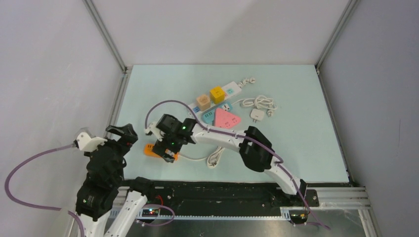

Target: Insert the plug

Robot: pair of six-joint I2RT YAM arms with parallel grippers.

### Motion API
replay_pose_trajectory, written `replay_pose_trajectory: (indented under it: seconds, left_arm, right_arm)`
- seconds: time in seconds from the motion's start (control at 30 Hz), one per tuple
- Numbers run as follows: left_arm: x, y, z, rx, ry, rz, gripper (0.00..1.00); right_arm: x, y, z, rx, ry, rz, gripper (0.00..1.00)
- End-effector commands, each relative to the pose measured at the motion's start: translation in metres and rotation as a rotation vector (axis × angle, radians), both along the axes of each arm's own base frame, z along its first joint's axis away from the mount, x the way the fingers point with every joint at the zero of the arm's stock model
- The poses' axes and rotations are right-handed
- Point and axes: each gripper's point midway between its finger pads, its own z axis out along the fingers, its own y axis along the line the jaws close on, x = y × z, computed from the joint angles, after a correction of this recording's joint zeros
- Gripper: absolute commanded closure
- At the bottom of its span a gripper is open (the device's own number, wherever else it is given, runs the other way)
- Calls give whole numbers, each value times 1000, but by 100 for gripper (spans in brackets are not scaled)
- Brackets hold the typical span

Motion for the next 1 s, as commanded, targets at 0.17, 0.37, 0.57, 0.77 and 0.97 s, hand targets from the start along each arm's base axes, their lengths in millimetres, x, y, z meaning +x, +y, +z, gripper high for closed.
replay_pose_trajectory:
  seconds: [0.17, 0.37, 0.57, 0.77, 0.97]
  left_arm:
    - [4, -1, -4, 10, 48, 6, 0]
    - [5, 0, -2, 19, 52, 5, 0]
    - [22, -16, -14, 65, 144, -78, 0]
    - [45, -36, -42, 87, 276, -159, 0]
    - [60, -48, -50, 67, 278, -196, 0]
  right_arm:
    - [13, 24, -19, -27, -85, 108, 3]
    - [20, 23, -41, -73, -113, 99, 9]
    - [39, 20, -15, 7, -32, -149, 58]
    - [50, -32, -22, 3, 5, -447, 69]
    - [53, -86, -24, -106, -8, -620, 69]
